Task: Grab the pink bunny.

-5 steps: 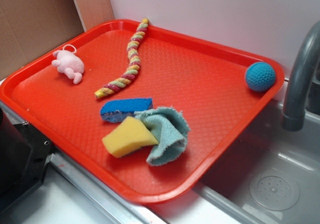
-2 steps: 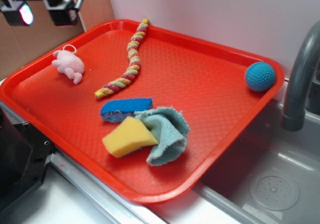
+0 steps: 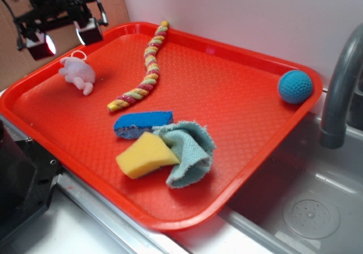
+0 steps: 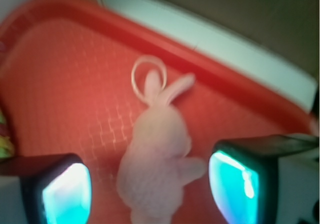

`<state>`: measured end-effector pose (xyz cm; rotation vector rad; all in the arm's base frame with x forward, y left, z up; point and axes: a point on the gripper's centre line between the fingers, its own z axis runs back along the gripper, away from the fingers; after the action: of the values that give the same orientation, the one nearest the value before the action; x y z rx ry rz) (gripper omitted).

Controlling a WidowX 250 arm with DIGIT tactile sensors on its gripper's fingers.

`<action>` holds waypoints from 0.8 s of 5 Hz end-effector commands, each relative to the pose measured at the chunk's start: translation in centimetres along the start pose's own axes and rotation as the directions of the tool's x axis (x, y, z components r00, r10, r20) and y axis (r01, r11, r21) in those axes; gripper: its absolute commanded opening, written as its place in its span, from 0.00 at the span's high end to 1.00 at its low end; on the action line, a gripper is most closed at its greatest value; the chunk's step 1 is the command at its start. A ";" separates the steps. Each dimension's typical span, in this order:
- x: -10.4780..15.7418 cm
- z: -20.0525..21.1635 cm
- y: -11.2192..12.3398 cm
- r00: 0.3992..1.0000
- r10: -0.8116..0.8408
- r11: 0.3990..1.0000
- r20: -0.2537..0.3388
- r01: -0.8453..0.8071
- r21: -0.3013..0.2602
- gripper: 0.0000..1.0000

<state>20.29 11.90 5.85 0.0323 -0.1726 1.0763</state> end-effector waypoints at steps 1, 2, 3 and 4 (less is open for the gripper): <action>-0.6 -4.4 2.6 0.999 0.001 0.998 -0.054 0.002 0.069 0.50; -0.7 -3.6 2.9 0.999 0.013 0.997 -0.043 -0.010 0.080 1.00; -0.4 -1.2 3.3 0.995 -0.087 0.994 -0.044 0.089 0.060 1.00; 0.2 3.3 -0.1 0.946 -0.321 0.946 -0.046 0.318 -0.059 1.00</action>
<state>20.69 10.26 7.93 -0.0206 -0.0846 0.7475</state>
